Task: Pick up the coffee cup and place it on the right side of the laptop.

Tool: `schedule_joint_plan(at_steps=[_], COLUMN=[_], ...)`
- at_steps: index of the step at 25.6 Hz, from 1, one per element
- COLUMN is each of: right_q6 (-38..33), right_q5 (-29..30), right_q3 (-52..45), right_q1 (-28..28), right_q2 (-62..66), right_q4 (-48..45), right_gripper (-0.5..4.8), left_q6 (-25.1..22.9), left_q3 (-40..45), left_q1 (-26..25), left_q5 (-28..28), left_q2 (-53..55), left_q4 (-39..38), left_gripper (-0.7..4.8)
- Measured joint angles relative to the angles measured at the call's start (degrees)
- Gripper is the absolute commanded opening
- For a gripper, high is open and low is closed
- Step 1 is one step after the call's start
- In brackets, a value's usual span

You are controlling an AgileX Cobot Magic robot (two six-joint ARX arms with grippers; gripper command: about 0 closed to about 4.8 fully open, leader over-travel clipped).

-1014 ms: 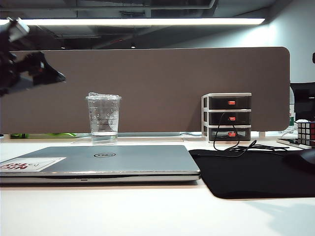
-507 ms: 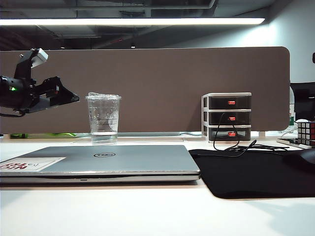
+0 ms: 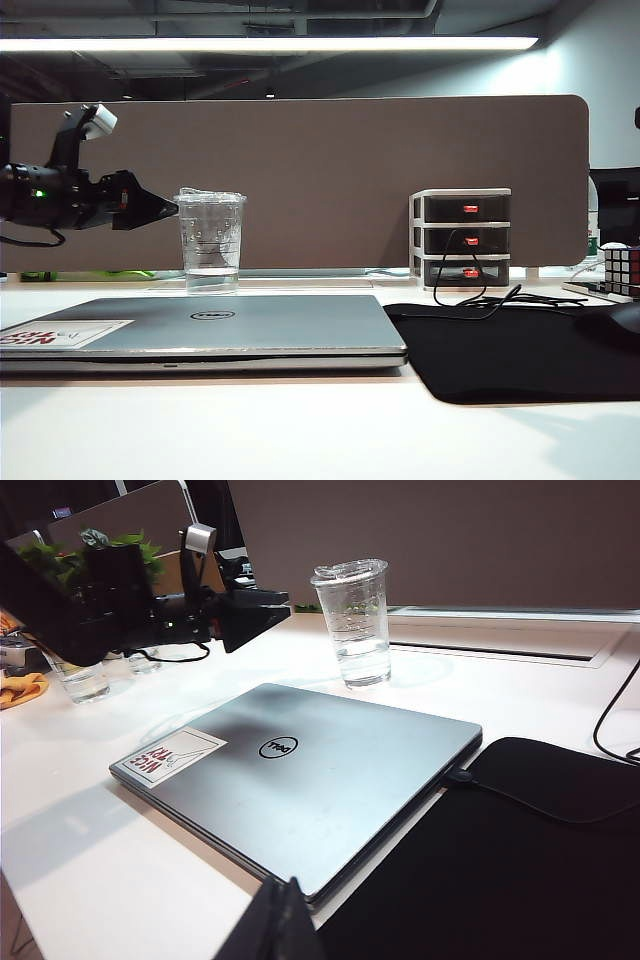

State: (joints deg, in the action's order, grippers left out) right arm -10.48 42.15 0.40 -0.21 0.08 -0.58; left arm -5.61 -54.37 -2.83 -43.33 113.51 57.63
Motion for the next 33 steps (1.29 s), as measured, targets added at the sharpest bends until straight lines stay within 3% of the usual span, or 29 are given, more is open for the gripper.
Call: schedule_joint_plan(at_steps=[17,33], right_q6=[0.0,0.3], right_q5=[0.0,0.0], right_q3=[0.0,0.0], right_q1=[0.0,0.0], right_q2=[0.0,0.0], right_q4=[0.0,0.0], right_gripper=[-0.01,-0.01], left_q6=[3.9,4.0], left_q3=[-23.6,-35.2], left_q1=[0.4,5.9], left_q5=[-9.6,-8.0], left_q2=[19.5,27.3], left_q4=[-7.7,-8.4], left_gripper=[4.79,4.79])
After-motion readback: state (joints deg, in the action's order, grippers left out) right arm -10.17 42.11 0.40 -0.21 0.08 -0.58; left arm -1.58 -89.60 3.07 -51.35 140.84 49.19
